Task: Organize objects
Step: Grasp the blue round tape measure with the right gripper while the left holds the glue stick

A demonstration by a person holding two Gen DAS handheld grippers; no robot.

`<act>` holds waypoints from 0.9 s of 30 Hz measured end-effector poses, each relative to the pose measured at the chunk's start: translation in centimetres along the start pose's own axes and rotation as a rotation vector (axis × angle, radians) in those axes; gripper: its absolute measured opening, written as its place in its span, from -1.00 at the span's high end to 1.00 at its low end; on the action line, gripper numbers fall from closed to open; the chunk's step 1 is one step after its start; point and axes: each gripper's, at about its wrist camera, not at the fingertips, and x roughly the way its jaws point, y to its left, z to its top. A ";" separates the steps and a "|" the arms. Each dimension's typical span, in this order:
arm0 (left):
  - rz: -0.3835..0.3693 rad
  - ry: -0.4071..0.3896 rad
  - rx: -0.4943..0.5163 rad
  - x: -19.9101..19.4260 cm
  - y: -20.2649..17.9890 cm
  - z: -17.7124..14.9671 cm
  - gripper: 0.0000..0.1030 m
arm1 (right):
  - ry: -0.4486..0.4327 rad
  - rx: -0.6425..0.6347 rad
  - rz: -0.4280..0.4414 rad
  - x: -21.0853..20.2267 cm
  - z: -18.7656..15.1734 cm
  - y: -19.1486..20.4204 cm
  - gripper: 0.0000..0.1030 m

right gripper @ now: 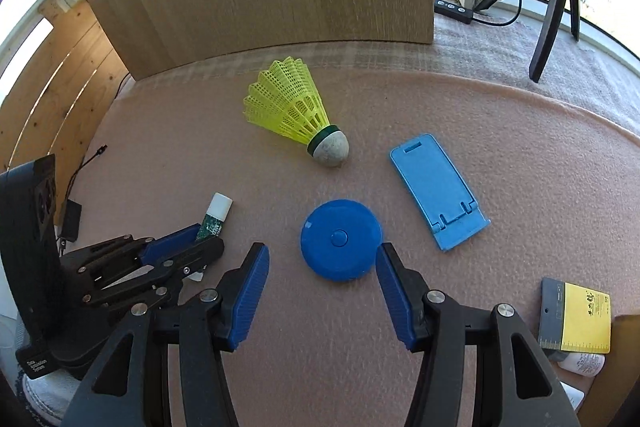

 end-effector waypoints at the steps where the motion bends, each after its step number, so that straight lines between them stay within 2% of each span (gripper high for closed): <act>1: -0.002 -0.001 0.001 -0.2 0.2 -0.3 0.68 | 0.004 -0.002 -0.013 0.4 0.2 0.1 -0.01; 7: -0.007 -0.004 0.005 -1.0 0.6 -1.8 0.68 | 0.013 -0.028 -0.098 1.5 1.2 0.7 -0.05; 13: -0.015 -0.004 0.002 -1.3 0.6 -2.4 0.68 | 0.046 -0.055 -0.132 2.4 0.7 0.7 -0.05; 16: -0.017 -0.002 0.006 -1.4 0.7 -2.7 0.68 | 0.026 -0.085 -0.162 2.4 0.0 0.9 -0.04; 18: -0.020 0.000 0.004 -1.6 0.7 -2.9 0.68 | 0.018 -0.099 -0.178 2.3 -0.2 1.1 0.10; 24: -0.021 0.003 0.003 -2.1 0.7 -3.7 0.68 | 0.016 -0.067 -0.139 1.2 -1.3 0.3 0.10; 27: -0.029 0.007 0.007 -2.4 0.5 -4.4 0.68 | 0.006 -0.053 -0.113 0.9 -3.0 0.5 0.10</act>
